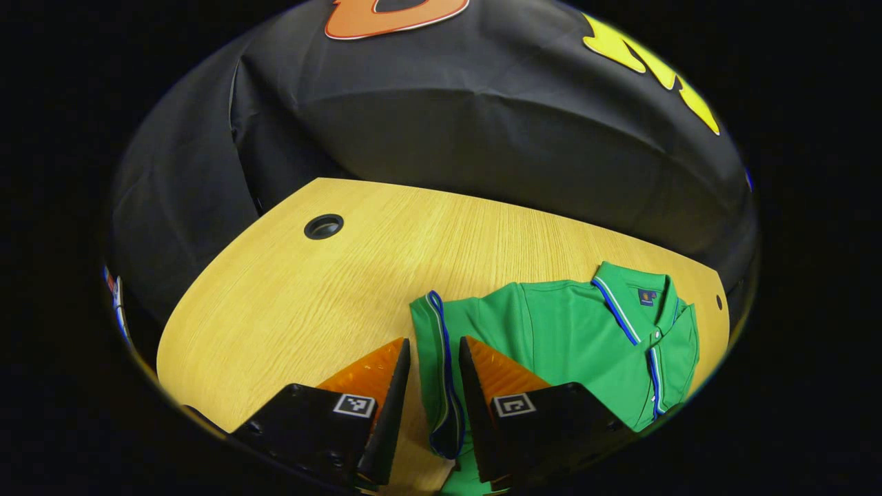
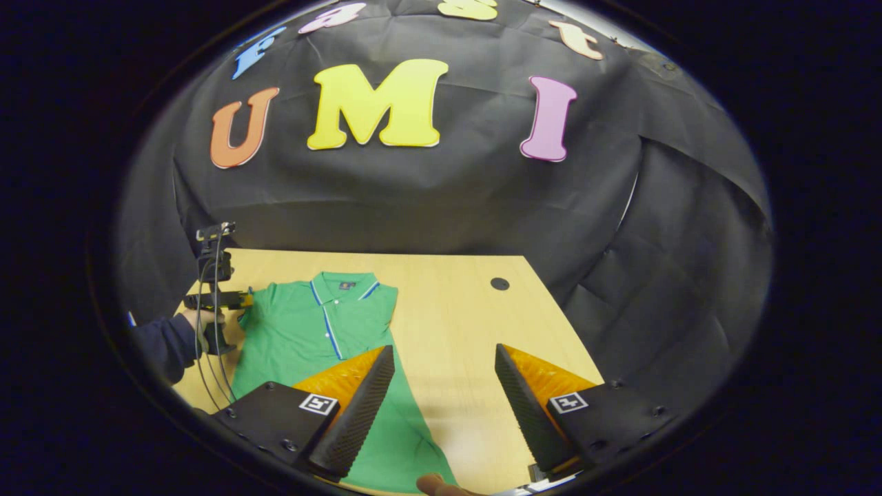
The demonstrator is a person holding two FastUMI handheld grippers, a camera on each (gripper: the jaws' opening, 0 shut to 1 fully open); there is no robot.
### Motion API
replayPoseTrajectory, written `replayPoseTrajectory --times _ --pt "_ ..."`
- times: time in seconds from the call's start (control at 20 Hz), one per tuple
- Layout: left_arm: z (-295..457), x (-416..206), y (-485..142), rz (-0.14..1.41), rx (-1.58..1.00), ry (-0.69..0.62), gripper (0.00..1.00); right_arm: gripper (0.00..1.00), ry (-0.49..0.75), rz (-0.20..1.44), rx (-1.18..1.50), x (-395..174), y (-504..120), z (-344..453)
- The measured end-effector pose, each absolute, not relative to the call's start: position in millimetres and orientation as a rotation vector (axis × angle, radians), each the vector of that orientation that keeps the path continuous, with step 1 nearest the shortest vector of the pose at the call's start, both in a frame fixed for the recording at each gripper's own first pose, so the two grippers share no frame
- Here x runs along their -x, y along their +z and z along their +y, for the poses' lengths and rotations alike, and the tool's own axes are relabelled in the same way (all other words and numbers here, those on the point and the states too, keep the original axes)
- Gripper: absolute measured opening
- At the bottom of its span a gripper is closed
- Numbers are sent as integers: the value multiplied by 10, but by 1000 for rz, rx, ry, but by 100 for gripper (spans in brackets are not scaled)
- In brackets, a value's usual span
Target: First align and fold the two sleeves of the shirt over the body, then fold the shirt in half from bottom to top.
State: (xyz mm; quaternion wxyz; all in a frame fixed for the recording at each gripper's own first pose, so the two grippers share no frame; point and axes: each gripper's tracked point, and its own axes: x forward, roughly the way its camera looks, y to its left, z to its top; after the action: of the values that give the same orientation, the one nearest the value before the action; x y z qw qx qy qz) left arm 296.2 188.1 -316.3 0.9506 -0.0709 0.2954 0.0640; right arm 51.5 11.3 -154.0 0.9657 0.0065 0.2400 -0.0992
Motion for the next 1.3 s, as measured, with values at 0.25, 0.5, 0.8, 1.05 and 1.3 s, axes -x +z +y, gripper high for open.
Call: replayPoseTrajectory --times 0.25,0.5,0.8,1.05,1.3 --pt "1914 -2925 -3262 632 134 137 33 95 -201 488 -3 -475 -1554 71" --pt "1961 -2938 -3264 640 105 131 16 95 -198 482 5 -451 -1563 46" --pt "1873 -2906 -3207 656 99 79 5 95 -187 461 -5 -439 -1519 63" --pt "1676 -2942 -2917 605 56 47 4 95 -185 458 -22 -438 -1455 -1" --pt "1185 -2967 -2672 561 -22 -38 4 95 -185 462 -13 -446 -1488 -74"
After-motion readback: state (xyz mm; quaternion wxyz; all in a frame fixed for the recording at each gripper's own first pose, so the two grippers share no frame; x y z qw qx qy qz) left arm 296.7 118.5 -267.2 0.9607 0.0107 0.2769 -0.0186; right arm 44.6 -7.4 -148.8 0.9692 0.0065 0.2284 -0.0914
